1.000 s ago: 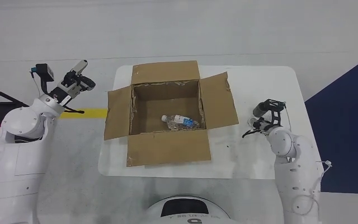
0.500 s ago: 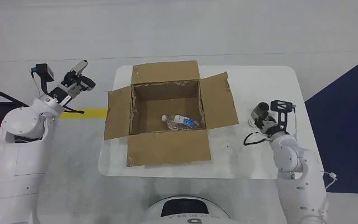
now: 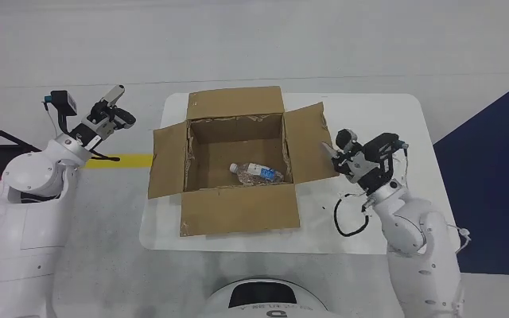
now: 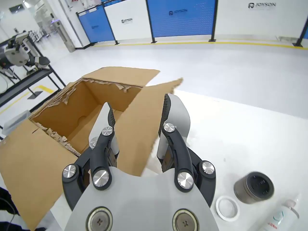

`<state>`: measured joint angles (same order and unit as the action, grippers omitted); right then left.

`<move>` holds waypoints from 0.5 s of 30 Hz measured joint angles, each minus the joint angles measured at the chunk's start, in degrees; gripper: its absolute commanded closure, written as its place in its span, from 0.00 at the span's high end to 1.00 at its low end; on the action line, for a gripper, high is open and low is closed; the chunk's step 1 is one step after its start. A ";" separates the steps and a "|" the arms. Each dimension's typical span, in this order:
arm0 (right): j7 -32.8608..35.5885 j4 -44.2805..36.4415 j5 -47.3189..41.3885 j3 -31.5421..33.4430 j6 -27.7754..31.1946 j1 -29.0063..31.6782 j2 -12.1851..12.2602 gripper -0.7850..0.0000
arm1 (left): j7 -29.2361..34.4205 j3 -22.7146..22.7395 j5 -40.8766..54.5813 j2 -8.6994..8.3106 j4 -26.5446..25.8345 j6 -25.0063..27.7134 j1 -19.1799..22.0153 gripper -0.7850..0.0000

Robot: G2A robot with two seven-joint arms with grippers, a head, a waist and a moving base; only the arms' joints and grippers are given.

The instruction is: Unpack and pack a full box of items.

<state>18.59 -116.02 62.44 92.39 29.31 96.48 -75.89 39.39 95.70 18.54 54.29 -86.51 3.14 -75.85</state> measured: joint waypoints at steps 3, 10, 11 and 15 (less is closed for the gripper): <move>4.14 0.41 2.44 -5.50 2.05 -4.35 0.08 0.47 | 0.00 0.00 0.00 0.00 0.00 0.00 0.00 1.00; 15.73 6.21 2.06 -17.71 6.53 -15.81 -0.16 0.46 | 0.00 0.00 0.00 0.00 0.00 0.00 0.00 1.00; 18.03 7.66 1.13 -19.50 6.67 -17.80 -0.27 0.46 | 0.00 0.00 0.00 0.00 0.00 0.00 0.00 1.00; 27.87 13.34 -3.51 -24.86 3.93 -24.67 -0.85 0.48 | 0.00 0.00 0.00 0.00 0.00 0.00 0.00 1.00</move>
<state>46.46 -102.68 58.93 67.53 33.24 71.81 -76.74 39.39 95.70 18.54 54.29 -86.51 3.14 -75.85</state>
